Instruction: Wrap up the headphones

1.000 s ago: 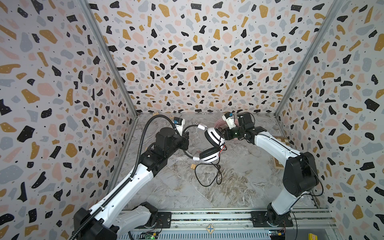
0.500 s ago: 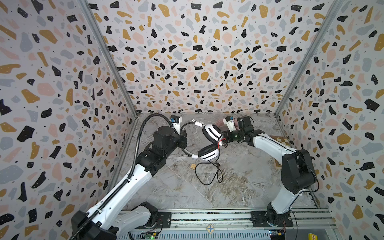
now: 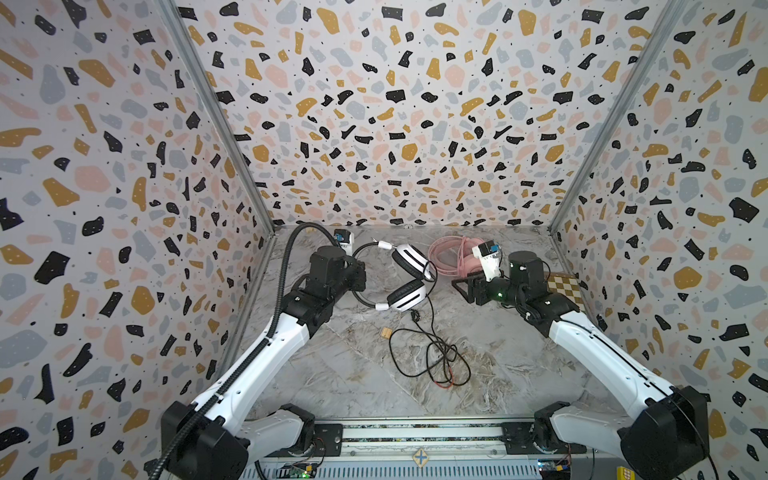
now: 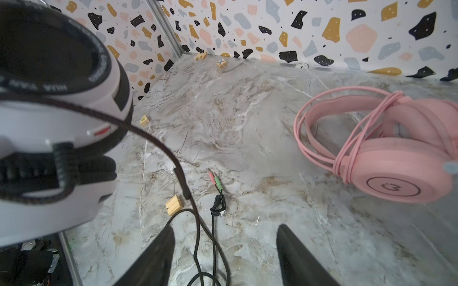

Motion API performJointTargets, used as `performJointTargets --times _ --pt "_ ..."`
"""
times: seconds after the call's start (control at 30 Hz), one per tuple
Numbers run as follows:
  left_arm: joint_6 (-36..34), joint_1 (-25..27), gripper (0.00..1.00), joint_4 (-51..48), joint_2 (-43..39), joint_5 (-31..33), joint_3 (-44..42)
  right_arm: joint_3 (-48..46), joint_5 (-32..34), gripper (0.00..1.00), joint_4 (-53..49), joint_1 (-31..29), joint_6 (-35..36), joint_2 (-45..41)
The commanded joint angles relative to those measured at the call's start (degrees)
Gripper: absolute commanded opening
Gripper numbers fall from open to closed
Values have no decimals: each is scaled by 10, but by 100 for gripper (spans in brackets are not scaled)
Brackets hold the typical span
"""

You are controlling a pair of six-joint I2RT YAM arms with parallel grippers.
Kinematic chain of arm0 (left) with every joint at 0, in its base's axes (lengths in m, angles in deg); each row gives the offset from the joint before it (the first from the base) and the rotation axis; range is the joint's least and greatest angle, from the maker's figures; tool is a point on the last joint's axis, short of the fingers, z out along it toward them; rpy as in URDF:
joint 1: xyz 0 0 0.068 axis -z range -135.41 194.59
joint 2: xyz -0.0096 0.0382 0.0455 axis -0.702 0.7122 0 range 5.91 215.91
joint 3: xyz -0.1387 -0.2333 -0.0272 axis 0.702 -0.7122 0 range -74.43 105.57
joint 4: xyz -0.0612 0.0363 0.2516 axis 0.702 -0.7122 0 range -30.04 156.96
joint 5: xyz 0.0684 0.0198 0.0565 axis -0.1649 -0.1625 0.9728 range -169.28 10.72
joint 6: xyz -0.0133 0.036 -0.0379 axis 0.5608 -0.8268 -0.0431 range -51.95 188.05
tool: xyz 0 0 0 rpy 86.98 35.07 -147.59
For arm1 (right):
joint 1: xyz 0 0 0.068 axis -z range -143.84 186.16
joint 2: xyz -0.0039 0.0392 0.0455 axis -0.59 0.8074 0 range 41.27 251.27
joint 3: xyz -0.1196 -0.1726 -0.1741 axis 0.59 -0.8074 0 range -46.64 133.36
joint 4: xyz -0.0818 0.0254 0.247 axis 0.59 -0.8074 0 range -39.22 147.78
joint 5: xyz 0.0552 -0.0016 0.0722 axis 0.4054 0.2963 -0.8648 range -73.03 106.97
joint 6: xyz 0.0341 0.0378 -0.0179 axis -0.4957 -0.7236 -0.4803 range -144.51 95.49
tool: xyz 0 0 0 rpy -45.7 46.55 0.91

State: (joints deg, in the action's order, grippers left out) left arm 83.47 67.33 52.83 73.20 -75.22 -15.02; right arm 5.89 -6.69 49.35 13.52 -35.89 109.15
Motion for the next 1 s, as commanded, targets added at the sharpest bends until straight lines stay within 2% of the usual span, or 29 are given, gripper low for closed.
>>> performJointTargets --times 0.0,0.23,0.57,0.63,0.73,0.8,0.87,0.97 --pt "43 -15 0 64 -9 -48 34 -37 -19 67 17 -4 -12 -8" --pt "61 -27 0 60 -11 -78 48 -109 -71 68 131 -37 -41 29" --pt "73 -35 0 56 -18 -95 53 -124 -99 68 218 -79 -68 81" --pt "79 -38 0 57 -16 -102 56 -133 -98 58 242 -80 -77 86" --pt "100 -47 0 64 -13 -111 60 -146 -75 25 254 -80 -76 101" --pt "114 -56 0 62 -8 -109 69 -163 -61 12 259 -80 -77 101" --pt "137 -71 0 60 -4 -110 77 -186 -45 7 271 -80 -86 93" --pt "187 -98 0 90 1 -148 73 -211 -27 3 286 -78 -99 103"
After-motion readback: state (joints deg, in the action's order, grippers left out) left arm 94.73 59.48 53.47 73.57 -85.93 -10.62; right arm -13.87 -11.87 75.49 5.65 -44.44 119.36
